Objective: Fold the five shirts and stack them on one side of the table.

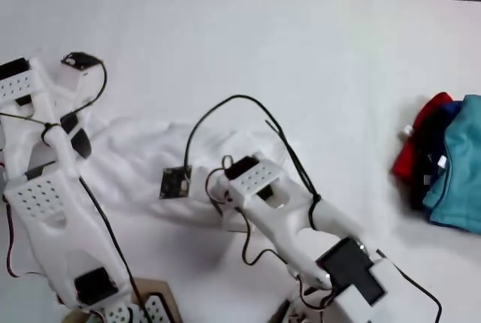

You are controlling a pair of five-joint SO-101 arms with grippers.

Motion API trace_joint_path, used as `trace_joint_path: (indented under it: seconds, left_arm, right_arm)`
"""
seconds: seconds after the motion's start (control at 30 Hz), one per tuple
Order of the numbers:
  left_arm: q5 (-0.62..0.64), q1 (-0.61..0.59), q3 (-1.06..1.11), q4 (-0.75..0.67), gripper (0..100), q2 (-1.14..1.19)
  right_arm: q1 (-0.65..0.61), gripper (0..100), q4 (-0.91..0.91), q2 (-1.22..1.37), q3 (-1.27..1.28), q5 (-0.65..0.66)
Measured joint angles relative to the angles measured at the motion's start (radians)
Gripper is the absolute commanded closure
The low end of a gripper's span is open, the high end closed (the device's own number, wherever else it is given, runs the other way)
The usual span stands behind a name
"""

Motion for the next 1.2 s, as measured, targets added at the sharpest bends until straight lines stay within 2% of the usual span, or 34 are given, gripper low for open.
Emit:
trace_joint_path:
  seconds: [0.2, 0.5, 0.73, 0.93, 1.1, 1.2]
  left_arm:
    - [0.0, 0.0, 0.0, 0.0, 82, 0.0]
    - [0.0, 0.0, 0.0, 0.0, 82, 0.0]
    - [0.0, 0.0, 0.0, 0.0, 82, 0.0]
    - [0.0, 0.0, 0.0, 0.0, 82, 0.0]
    - [0.0, 0.0, 0.0, 0.0, 82, 0.0]
    - [0.0, 0.0, 0.0, 0.0, 82, 0.0]
  right_arm:
    - [0.032, 97.8, 0.089, 0.006, -0.138, 0.003]
    - [0.133, 97.8, 0.233, 0.015, -0.388, 0.098]
    - [0.193, 97.8, 0.187, 0.029, -0.453, 0.149]
    - [0.196, 97.0, 0.103, 0.15, -0.471, 0.152]
    - [0.209, 84.5, 0.089, 0.241, -0.568, 0.141]
    - [0.242, 85.7, 0.089, 0.298, -0.652, 0.083]
